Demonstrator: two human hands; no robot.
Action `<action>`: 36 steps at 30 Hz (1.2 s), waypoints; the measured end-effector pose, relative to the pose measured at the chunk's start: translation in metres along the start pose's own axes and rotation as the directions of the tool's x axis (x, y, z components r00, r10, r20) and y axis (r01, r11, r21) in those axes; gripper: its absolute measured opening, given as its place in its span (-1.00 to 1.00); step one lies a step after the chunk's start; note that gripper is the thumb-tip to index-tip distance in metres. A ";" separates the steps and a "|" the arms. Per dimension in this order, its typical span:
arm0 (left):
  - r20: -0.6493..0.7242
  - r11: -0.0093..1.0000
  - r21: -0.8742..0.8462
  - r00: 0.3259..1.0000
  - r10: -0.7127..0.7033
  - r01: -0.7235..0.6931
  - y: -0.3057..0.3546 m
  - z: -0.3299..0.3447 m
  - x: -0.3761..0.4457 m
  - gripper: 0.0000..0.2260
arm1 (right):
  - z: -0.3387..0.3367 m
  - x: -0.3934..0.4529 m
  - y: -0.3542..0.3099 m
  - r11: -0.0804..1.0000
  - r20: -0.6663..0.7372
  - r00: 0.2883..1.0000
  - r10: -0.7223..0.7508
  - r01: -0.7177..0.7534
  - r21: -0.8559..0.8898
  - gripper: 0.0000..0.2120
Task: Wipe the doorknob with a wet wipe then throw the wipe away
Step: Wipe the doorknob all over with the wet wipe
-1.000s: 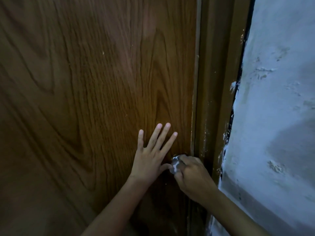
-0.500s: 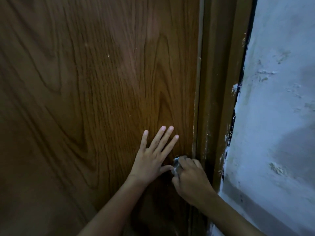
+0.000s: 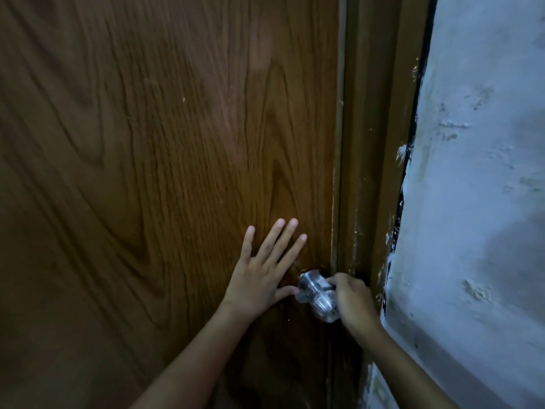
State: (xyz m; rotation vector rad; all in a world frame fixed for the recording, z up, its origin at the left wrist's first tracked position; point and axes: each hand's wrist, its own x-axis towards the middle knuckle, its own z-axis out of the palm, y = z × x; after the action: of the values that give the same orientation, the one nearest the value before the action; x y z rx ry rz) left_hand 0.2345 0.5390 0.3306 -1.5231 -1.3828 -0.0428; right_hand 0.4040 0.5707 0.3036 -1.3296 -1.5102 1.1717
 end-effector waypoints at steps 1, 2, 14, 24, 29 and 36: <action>0.003 1.000 0.005 1.000 0.000 0.000 0.000 0.000 0.000 -0.07 | 0.001 -0.002 0.000 0.964 -0.006 0.983 -0.186 0.181 -0.196 -0.74; 0.002 1.000 0.012 1.000 0.001 -0.001 -0.001 0.000 0.000 -0.07 | 0.003 -0.004 0.001 0.836 0.029 0.916 -0.401 0.378 -0.398 -0.73; -0.020 1.000 0.003 1.000 0.018 -0.018 -0.001 0.005 0.000 -0.07 | 0.002 0.005 0.009 0.992 -0.054 0.993 -0.108 0.105 -0.067 -0.73; -0.053 0.998 0.060 0.998 0.039 -0.036 -0.002 0.004 0.000 -0.12 | 0.011 0.001 0.042 0.235 0.446 0.850 0.281 -0.512 0.827 -0.54; -0.060 0.997 0.063 0.997 0.041 -0.038 -0.002 0.001 0.000 -0.13 | 0.018 -0.002 0.043 0.070 0.421 0.854 0.305 -0.461 0.885 -0.52; -0.038 0.997 0.068 0.998 0.047 -0.044 -0.002 0.002 0.001 -0.13 | 0.002 0.007 0.024 0.818 0.090 0.991 0.095 -0.129 0.561 -0.61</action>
State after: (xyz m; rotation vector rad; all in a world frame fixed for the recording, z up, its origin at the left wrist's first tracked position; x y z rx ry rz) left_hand 0.2323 0.5403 0.3319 -1.4902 -1.3056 0.0017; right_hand 0.4071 0.5774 0.2793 -0.9837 -1.0002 1.5930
